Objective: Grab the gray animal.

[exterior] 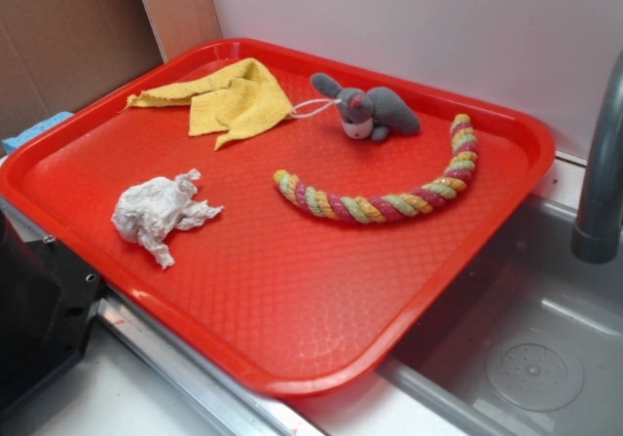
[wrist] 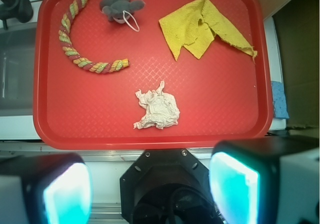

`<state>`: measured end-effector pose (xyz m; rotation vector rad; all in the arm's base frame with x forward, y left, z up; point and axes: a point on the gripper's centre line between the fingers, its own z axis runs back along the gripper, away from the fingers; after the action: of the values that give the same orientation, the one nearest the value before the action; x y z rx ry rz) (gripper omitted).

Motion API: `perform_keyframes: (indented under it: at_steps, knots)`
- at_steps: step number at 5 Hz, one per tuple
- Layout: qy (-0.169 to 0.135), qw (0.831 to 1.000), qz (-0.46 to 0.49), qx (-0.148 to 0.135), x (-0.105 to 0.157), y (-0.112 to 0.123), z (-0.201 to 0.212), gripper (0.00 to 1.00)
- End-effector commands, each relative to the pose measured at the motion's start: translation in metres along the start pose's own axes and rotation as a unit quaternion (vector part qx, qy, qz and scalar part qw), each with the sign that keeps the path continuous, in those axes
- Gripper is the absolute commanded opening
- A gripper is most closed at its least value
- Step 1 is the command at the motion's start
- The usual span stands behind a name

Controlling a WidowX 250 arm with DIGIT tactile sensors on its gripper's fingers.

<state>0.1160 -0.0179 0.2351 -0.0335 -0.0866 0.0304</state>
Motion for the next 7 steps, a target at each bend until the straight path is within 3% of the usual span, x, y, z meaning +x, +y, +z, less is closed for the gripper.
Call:
perform_keyframes:
  at_steps: [1, 3, 4, 7]
  knots:
    - [0.000, 1.000, 0.000, 0.000, 0.000, 0.000, 0.000, 1.00]
    - [-0.047, 0.998, 0.045, 0.018, 0.027, 0.002, -0.020, 1.00]
    - [-0.076, 0.997, 0.031, 0.000, 0.056, 0.001, -0.041, 1.00]
    - [-0.136, 0.991, -0.004, 0.014, 0.127, -0.018, -0.098, 1.00]
